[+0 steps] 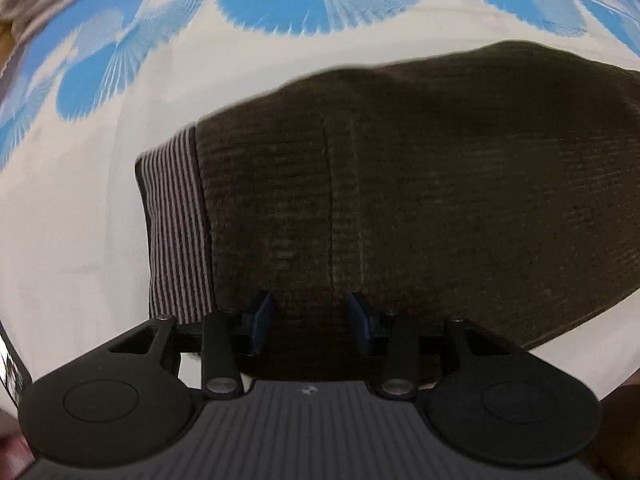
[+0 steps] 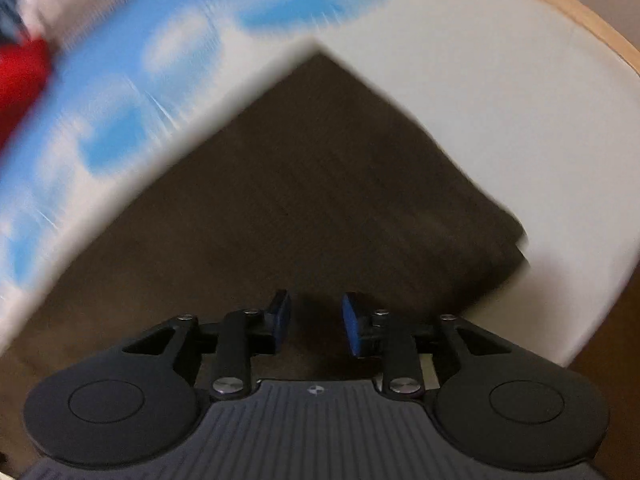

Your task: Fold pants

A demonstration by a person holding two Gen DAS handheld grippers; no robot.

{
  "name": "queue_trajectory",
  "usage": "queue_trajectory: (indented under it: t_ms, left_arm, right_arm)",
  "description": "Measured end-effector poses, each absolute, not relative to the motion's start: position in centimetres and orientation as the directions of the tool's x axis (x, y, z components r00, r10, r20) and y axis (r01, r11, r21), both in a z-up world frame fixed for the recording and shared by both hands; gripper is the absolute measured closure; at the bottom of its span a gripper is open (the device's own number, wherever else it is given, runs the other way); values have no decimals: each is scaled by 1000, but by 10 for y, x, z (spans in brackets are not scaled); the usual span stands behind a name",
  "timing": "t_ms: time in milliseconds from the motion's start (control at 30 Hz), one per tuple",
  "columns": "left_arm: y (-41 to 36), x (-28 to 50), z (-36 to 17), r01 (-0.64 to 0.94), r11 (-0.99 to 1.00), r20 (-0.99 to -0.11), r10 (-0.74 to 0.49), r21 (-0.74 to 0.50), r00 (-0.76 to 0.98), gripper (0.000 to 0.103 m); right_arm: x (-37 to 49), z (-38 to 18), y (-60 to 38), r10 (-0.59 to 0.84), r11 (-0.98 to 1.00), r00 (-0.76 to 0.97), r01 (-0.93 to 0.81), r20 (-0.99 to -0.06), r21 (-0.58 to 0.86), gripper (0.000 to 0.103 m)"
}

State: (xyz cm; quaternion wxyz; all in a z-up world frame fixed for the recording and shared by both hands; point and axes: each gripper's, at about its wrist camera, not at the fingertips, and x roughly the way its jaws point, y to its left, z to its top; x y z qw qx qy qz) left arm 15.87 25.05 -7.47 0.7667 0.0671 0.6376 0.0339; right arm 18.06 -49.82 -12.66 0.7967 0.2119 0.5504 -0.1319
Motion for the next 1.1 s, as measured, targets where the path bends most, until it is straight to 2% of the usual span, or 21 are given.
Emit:
queue_trajectory:
  t_ms: [67, 200, 267, 333, 467, 500, 600, 667, 900, 967, 1000, 1100]
  left_arm:
    - [258, 164, -66, -33, 994, -975, 107, 103, 193, 56]
    - [266, 175, -36, -98, 995, -935, 45, 11, 353, 56]
    - [268, 186, -36, -131, 991, -925, 72, 24, 373, 56]
    - [265, 199, -40, -150, 986, -923, 129, 79, 364, 56]
    - [265, 220, -61, -158, 983, -937, 143, 96, 320, 56]
    - [263, 220, -70, -140, 984, -946, 147, 110, 288, 55]
    - [248, 223, -88, -80, 984, -948, 178, 162, 264, 65]
    - [238, 227, -91, -43, 983, -943, 183, 178, 277, 83]
    - [240, 227, -84, -75, 982, -944, 189, 175, 271, 81]
    - [228, 225, -74, -63, 980, -928, 200, 190, 314, 76]
    - [219, 224, -67, -36, 986, -923, 167, 164, 347, 72]
    - [193, 220, -62, 54, 997, -930, 29, 53, 366, 71]
  right_arm:
    - [183, -129, -501, 29, 880, 355, 434, -934, 193, 73]
    - [176, -119, -506, 4, 875, 409, 441, -912, 202, 71]
    - [175, -118, -510, -23, 880, 429, 437, -903, 185, 71]
    - [177, -125, -515, -91, 882, 386, 459, -918, 105, 72]
    - [170, -132, -527, -144, 869, 363, 491, -921, 58, 103]
    - [169, -132, -531, -168, 867, 356, 498, -919, 34, 103]
    - [170, -137, -543, -174, 860, 359, 509, -917, 36, 103]
    - [170, -140, -546, -186, 868, 365, 497, -912, 22, 103]
    - [172, -141, -543, -204, 865, 370, 502, -906, 10, 103]
    - [171, -137, -542, -209, 855, 380, 518, -901, 20, 103]
    - [169, -132, -541, -214, 848, 396, 529, -893, 30, 103]
    - [148, -116, -537, -240, 862, 451, 506, -860, 25, 99]
